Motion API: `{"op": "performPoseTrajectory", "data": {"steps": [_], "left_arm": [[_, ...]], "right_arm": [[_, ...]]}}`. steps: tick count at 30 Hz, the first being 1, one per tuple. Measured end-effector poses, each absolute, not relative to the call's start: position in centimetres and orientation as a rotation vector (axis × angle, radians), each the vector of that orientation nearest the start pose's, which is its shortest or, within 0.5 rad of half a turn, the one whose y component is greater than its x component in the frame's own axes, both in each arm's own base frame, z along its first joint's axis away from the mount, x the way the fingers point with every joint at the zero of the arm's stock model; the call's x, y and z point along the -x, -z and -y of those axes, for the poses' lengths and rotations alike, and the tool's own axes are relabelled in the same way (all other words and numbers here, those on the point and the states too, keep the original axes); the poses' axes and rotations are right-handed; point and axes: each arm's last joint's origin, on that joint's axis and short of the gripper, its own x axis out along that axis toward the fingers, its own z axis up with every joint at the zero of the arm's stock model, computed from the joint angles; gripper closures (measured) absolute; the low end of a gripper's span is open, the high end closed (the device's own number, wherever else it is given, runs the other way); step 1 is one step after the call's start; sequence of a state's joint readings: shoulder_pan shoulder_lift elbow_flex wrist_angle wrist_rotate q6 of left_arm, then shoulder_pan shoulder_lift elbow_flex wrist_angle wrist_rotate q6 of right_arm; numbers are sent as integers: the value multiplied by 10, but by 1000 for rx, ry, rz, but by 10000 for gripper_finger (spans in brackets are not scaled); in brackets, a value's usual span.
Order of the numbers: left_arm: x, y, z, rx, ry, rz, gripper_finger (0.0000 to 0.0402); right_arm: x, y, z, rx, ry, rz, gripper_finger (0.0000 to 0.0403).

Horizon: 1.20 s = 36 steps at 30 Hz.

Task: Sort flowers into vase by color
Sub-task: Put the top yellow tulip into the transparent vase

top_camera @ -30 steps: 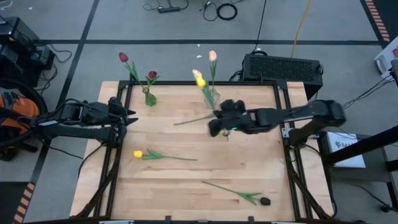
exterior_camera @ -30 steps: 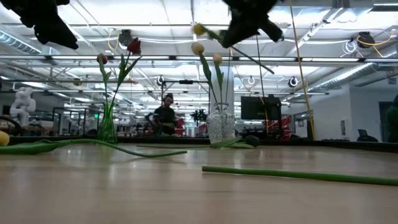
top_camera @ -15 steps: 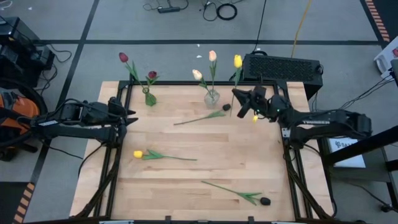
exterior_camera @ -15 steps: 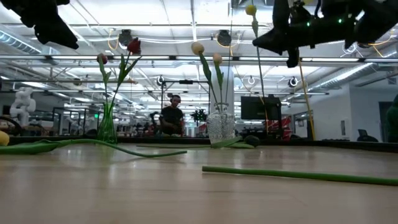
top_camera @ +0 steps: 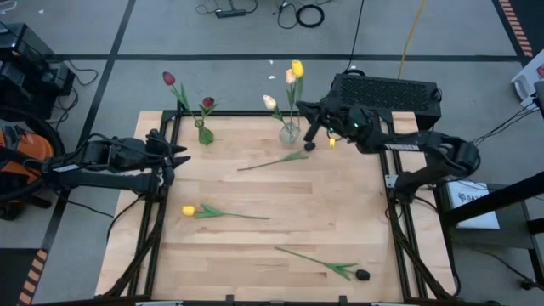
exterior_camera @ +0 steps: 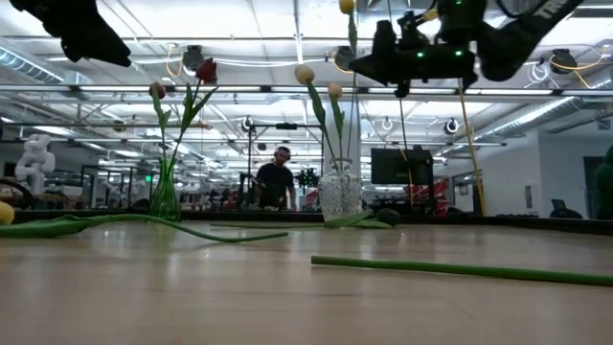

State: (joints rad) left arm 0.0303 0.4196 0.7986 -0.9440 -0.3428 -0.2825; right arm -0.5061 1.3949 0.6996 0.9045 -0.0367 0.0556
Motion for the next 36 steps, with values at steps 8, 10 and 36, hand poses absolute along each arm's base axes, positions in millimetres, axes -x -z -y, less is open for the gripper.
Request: {"op": "performPoseTrajectory", "data": {"steps": [8, 10, 36], "left_arm": [[-64, -307, -12, 183, -442, -506, 237], [-64, -306, -12, 183, -442, -506, 237], [-64, -306, -12, 182, -442, -509, 237]], "right_arm": [[-284, -278, 181, 28, 406, 209, 402], [-288, -275, 186, -1, 387, 203, 402], [-278, -236, 184, -55, 384, 149, 402]]}}
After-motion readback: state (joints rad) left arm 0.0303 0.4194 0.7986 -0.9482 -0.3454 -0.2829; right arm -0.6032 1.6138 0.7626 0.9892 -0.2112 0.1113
